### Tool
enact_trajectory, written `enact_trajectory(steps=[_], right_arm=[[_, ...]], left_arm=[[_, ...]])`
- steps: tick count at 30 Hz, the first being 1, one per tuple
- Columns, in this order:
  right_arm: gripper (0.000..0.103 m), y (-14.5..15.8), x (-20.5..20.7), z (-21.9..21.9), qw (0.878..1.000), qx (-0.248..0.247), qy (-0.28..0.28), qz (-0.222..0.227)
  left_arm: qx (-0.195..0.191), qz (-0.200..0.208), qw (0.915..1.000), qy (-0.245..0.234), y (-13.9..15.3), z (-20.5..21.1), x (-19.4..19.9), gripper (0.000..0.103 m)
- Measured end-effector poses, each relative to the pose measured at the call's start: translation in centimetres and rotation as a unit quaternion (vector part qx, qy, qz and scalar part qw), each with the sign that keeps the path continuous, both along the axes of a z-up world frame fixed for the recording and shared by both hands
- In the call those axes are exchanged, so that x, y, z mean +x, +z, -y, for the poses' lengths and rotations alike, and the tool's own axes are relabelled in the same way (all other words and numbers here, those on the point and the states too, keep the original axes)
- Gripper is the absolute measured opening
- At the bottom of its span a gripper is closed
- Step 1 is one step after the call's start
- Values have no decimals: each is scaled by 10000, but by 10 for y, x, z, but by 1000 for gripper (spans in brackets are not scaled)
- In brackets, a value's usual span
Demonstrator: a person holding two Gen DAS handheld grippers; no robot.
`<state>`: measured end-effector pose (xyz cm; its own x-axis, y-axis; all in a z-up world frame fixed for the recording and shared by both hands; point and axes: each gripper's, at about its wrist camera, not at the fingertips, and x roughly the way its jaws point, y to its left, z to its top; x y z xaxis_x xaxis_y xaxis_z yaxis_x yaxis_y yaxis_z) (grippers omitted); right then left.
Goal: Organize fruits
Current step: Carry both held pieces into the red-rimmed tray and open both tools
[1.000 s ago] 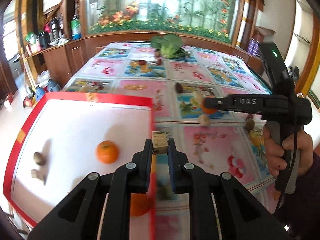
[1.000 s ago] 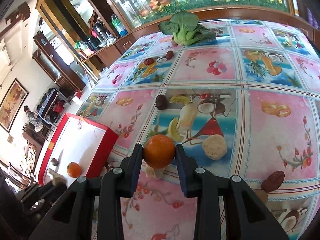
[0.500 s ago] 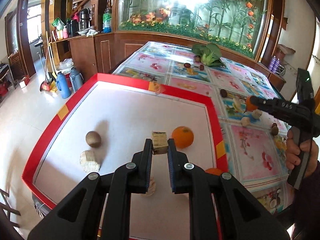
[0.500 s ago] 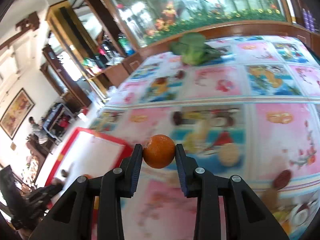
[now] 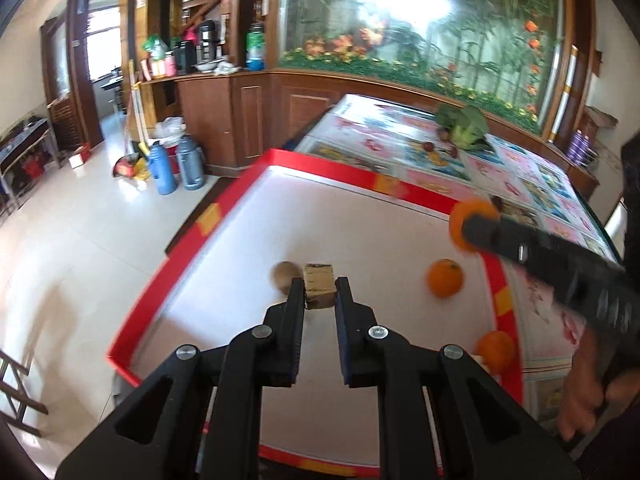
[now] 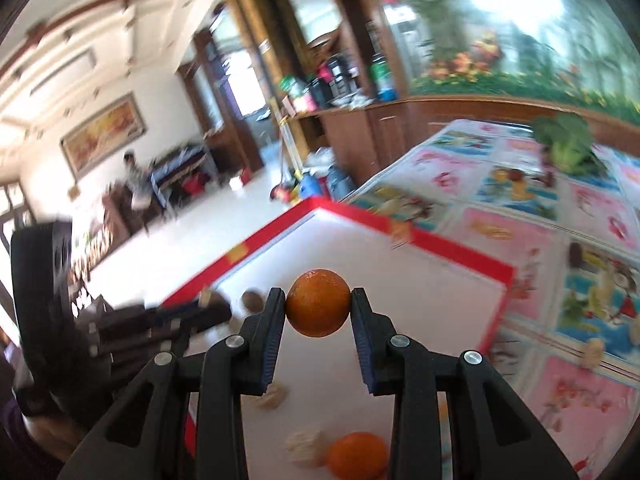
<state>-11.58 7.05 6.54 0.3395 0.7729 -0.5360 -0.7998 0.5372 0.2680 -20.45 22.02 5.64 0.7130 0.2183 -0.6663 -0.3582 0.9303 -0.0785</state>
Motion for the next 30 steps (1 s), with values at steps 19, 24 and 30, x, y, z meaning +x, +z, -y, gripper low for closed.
enact_trajectory(steps=[19, 24, 30], right_arm=[[34, -31, 9, -7, 9950, -661, 361, -651], [40, -31, 7, -7, 9944, -690, 399, -692], [48, -22, -3, -4, 9961, -481, 589, -438]], left_arm=[[360, -190, 9991, 114, -13, -1, -1, 17], [301, -313, 9988, 212, -16, -1, 4, 41], [317, -353, 9987, 209, -16, 4, 8, 58]])
